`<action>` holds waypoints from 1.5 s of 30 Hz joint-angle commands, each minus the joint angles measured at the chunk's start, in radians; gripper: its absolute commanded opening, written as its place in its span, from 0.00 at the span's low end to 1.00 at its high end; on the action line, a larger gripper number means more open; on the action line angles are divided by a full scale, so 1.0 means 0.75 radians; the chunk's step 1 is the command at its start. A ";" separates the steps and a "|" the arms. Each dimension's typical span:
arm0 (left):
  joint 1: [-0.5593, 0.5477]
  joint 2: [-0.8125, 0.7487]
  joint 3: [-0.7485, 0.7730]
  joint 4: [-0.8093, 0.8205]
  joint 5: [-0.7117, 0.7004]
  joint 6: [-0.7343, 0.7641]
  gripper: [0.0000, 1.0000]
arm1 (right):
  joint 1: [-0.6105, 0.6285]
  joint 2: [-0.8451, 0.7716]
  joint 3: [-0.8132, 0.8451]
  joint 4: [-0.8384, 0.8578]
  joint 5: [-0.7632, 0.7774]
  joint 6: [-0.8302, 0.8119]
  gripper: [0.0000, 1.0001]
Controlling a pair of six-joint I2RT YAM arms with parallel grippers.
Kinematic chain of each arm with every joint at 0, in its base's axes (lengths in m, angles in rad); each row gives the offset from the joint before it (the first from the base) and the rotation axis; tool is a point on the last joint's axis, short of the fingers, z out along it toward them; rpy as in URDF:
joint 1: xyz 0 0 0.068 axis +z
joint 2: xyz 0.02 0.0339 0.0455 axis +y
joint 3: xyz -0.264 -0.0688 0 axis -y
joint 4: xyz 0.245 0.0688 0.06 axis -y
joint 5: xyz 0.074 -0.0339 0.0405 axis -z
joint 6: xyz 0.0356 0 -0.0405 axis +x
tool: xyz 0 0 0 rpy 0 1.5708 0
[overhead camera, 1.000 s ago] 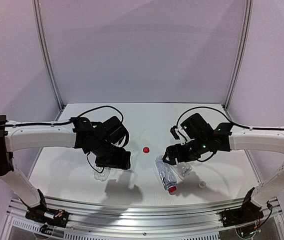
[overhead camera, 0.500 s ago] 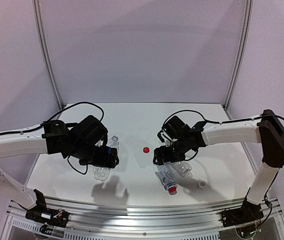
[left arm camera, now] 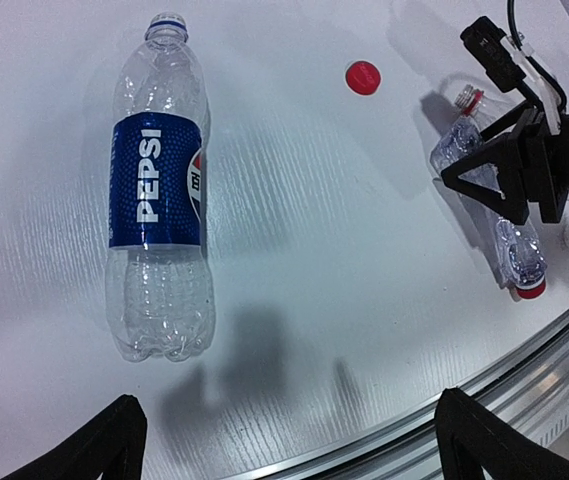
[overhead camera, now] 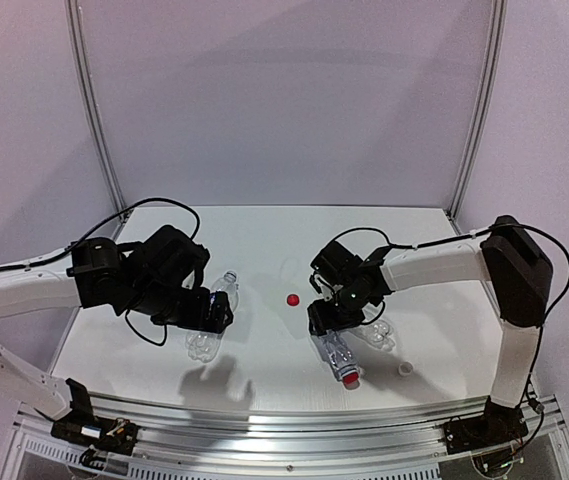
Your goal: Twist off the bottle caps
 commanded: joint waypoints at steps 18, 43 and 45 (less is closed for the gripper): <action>0.004 -0.196 0.012 0.183 0.037 0.069 0.99 | 0.009 -0.401 0.164 0.220 -0.011 0.332 0.45; 0.149 0.074 0.309 0.742 0.985 0.266 0.83 | 0.018 -0.883 -0.276 0.721 0.375 1.570 0.46; 0.150 0.122 0.357 0.691 0.948 0.266 0.79 | 0.026 -0.897 -0.271 0.683 0.402 1.575 0.46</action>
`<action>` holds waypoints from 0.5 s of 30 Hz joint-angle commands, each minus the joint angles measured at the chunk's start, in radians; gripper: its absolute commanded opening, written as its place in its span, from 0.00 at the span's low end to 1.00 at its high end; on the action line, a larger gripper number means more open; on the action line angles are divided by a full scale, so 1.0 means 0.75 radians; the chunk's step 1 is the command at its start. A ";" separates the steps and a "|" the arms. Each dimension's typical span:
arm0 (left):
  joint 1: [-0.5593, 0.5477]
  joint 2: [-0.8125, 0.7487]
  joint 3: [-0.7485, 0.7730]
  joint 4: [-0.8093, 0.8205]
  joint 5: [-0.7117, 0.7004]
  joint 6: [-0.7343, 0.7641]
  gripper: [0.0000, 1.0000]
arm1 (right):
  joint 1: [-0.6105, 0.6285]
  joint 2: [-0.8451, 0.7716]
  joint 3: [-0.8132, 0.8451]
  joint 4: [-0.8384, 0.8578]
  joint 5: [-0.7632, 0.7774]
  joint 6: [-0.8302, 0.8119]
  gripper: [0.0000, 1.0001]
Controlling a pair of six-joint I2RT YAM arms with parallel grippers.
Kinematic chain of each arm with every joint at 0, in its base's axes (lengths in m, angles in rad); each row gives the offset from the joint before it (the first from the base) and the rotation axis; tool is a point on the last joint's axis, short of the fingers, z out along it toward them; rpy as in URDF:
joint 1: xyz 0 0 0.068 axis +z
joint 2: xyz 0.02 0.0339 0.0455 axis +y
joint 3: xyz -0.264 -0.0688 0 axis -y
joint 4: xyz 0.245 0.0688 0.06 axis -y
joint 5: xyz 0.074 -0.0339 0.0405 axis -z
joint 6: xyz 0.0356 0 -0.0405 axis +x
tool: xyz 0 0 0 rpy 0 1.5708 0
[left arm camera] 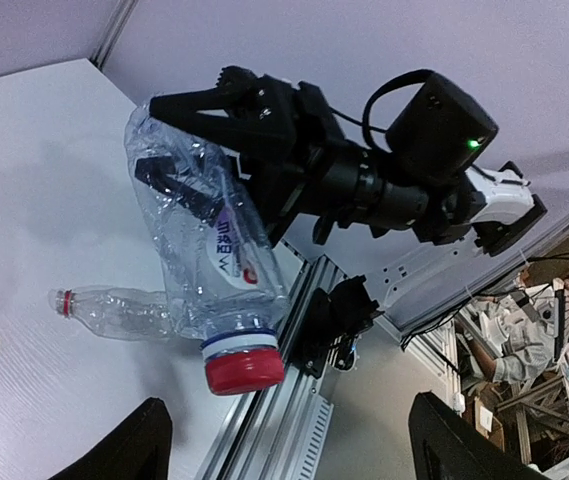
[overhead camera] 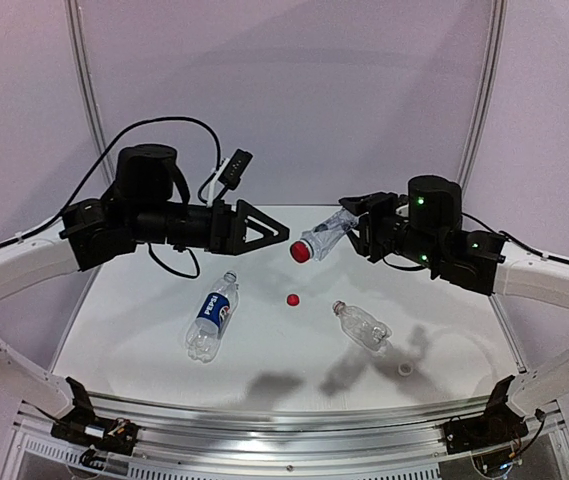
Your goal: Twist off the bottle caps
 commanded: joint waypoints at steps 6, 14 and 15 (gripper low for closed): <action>-0.016 0.182 0.173 -0.122 0.012 0.027 0.71 | 0.030 -0.074 0.008 -0.059 0.116 0.095 0.46; -0.037 0.263 0.219 -0.116 0.035 0.010 0.66 | 0.039 -0.075 0.002 -0.042 0.127 0.110 0.46; -0.038 0.271 0.221 -0.114 0.038 0.010 0.66 | 0.038 -0.075 0.001 -0.034 0.125 0.111 0.46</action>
